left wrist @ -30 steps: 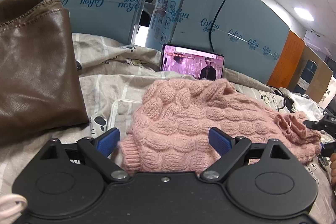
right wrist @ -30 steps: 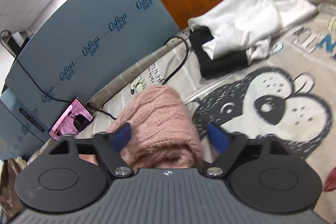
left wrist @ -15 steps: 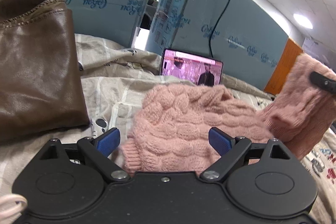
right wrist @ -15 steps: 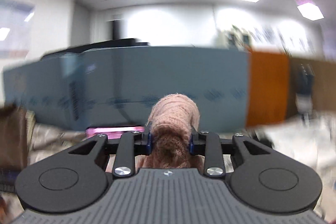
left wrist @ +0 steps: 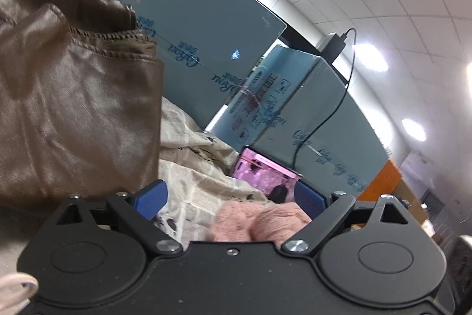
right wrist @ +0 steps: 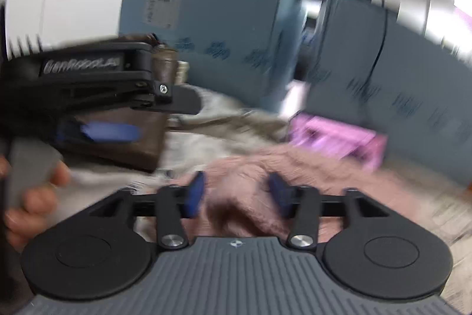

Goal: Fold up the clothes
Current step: 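Grasp the sweater edge with the left tool while the right tool grasps it too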

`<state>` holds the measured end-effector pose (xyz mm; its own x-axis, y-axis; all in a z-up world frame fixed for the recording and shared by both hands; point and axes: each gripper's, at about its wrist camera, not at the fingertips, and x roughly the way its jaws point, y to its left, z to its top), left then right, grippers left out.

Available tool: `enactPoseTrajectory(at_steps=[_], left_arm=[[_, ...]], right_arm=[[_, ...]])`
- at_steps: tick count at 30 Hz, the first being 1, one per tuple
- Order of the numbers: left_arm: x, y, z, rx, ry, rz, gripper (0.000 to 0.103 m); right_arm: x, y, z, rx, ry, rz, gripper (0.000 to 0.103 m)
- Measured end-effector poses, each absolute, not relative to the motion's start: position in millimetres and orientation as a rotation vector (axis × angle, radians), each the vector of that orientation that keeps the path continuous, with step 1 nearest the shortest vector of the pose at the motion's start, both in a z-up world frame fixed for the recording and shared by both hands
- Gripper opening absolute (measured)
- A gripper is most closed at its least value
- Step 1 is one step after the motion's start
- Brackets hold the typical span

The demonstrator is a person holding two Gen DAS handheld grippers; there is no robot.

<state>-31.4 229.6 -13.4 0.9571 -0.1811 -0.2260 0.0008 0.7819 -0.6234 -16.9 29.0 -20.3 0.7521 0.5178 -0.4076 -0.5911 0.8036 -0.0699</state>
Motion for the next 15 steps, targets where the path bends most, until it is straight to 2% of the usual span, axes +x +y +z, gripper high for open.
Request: enactPoseTrajectory(at_steps=[1, 5, 9, 15], left_arm=[[-32, 230, -13, -0.676, 0.279, -0.115, 0.094], [-30, 225, -10, -0.723, 0.276, -0.211, 0.094], [-23, 215, -4, -0.793, 0.298, -0.348, 0.094], [12, 172, -7, -0.811, 0.517, -0.347, 0.092]], right_arm=[[-15, 22, -18, -0.141, 0.397, 0.659, 0.075], [-17, -17, -2, 0.037, 0.364, 0.822, 0.084], [-22, -73, 5, 0.191, 0.319, 0.811, 0.087], [2, -152, -23, 0.508, 0.367, 0.627, 0.087]])
